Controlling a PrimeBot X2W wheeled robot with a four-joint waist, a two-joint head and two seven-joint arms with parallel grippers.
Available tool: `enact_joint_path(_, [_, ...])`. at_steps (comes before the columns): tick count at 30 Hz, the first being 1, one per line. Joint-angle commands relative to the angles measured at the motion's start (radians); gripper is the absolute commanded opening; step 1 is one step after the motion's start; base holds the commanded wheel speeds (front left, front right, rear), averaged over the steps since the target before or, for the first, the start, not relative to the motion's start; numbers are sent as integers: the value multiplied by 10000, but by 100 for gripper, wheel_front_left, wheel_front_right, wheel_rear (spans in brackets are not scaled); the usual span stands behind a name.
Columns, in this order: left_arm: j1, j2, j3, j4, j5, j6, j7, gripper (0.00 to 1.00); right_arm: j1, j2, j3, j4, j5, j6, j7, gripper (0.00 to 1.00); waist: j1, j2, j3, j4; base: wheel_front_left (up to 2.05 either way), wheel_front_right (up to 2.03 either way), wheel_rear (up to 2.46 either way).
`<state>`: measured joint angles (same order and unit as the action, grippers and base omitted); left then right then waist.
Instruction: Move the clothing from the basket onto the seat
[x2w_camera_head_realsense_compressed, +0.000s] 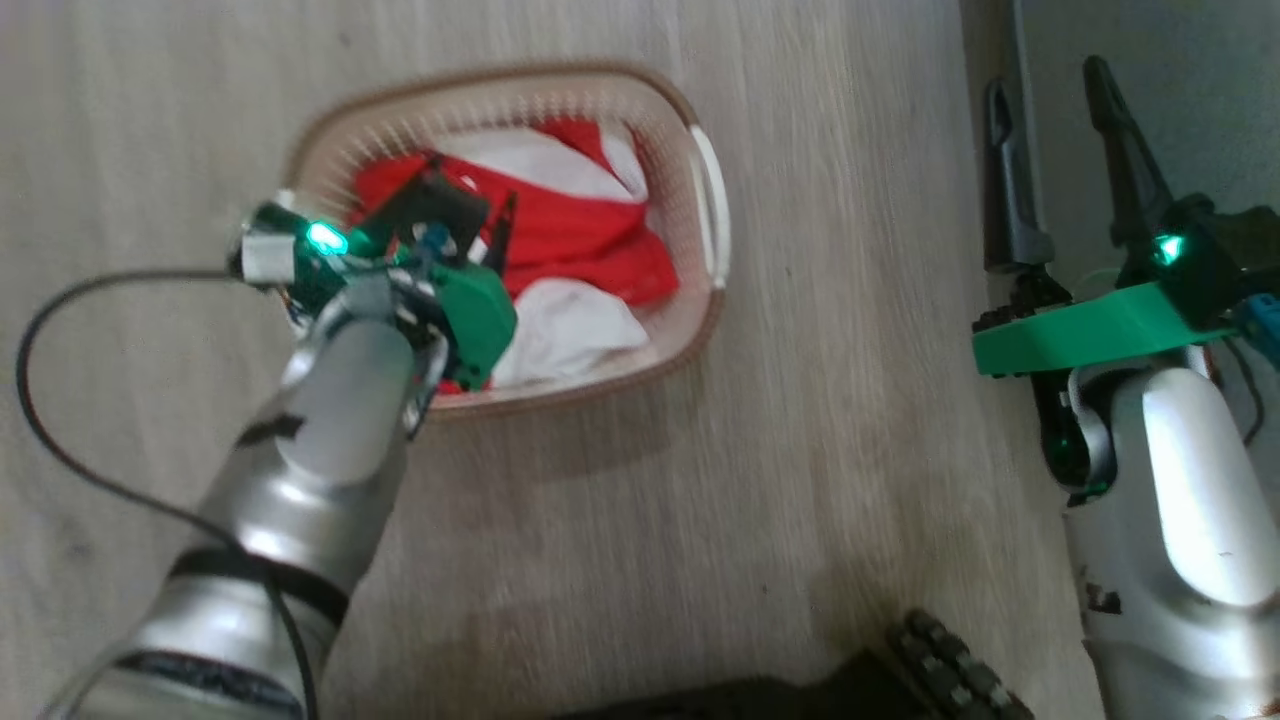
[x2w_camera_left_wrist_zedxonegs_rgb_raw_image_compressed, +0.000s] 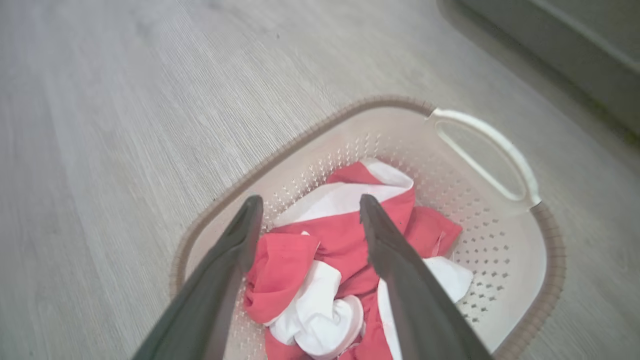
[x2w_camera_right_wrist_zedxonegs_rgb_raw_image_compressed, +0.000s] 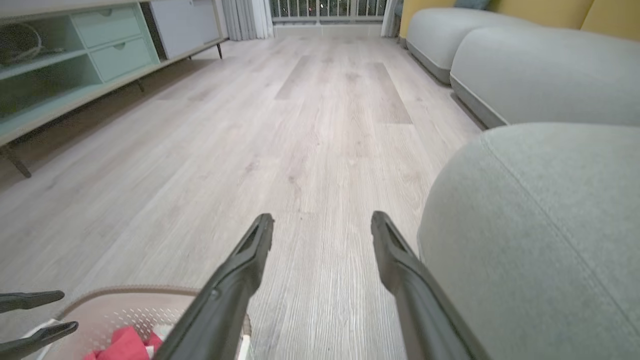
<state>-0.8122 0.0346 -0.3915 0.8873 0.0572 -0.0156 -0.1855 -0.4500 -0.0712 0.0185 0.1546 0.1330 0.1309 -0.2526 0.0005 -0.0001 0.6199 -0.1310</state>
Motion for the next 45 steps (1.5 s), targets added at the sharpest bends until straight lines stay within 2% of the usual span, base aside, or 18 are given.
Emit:
enact_joint_path(1, [-303, 164, 127, 125, 121, 104, 47, 100, 37, 100, 226, -363, 78, -2, -91, 100, -5, 1, 1116, -828, 0, 0, 0])
enact_joint_path(6, [-1507, 366, 9, 1633, 432, 552, 523, 100, -116, 187, 336, -477, 309, -2, -91, 100, -5, 1, 1844, -1323, 0, 0, 0])
enact_joint_path(15, [-2847, 1276, -40, 3378, 625, 1222, 1048, 100, 26, 208, 513, -696, 1128, -2, -92, 100, -5, 1, 2519, -2011, 0, 0, 0])
enact_joint_path(27, [-3137, 1859, -349, 3841, 745, 1417, 1358, 100, 95, 209, 696, -733, 1385, -2, -92, 100, -5, 1, 2751, -2332, 0, 0, 0])
enact_joint_path(41, [-3240, 2172, -710, 3981, 714, 1274, 1735, 100, 161, 209, 803, -766, 1519, -2, -92, 100, -5, 1, 3112, -2592, 0, 0, 0])
enact_joint_path(42, [-3259, 2189, -748, 3987, 725, 1258, 1790, 97, 163, 210, 799, -772, 1521, -2, -92, 100, -5, 1, 3142, -2598, 0, 0, 0])
enact_joint_path(43, [-3272, 2205, -775, 3991, 723, 1246, 1815, 59, 164, 210, 793, -775, 1524, -2, -92, 100, -5, 1, 3165, -2604, 0, 0, 0])
enact_joint_path(45, [-3285, 2229, -821, 3997, 710, 1230, 1819, 12, 173, 210, 781, -777, 1524, -2, -92, 100, -5, 1, 3196, -2610, 0, 0, 0])
